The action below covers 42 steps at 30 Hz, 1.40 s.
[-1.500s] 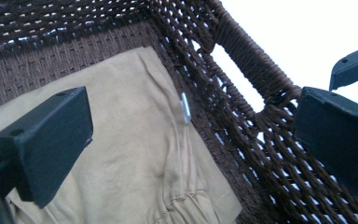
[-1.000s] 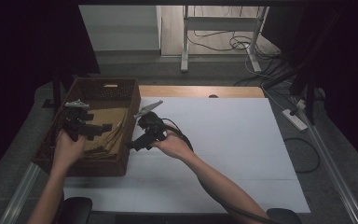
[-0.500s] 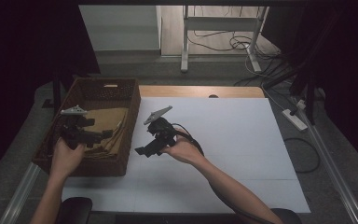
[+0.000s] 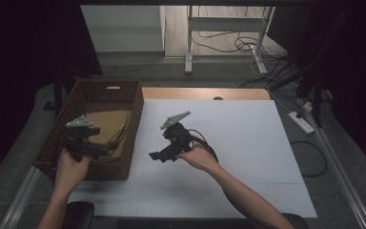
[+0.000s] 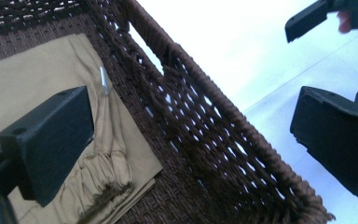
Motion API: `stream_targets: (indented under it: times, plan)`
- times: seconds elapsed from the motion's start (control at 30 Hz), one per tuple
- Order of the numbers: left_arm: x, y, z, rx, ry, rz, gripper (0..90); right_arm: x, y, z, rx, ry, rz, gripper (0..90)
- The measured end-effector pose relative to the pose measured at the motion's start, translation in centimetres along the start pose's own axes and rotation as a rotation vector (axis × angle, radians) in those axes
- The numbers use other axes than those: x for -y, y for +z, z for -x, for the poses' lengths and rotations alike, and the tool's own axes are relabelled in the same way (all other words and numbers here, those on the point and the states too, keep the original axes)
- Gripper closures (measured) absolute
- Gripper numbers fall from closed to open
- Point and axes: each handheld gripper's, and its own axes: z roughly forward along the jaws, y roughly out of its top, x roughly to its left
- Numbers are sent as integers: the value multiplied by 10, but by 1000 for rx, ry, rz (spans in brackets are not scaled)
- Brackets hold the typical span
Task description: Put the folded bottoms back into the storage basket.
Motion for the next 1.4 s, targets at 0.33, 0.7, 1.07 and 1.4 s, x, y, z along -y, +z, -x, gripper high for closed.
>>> stream_targets:
  times: [0.33, 0.7, 1.07, 1.4]
  plan:
    - [21, -6, 9, 5, -25, 34, 4, 9, -13, -1, 6, 10, 16, 31]
    - [34, -16, 20, 12, -25, 47, 5, 24, -17, 1, 20, -5, 0, 18]
    - [54, -28, 33, 33, -35, 69, 6, 41, -24, 1, 20, 3, -15, 0]
    - [75, -38, 39, 4, -47, 91, 0, 55, -32, 1, 18, 33, -15, 0]
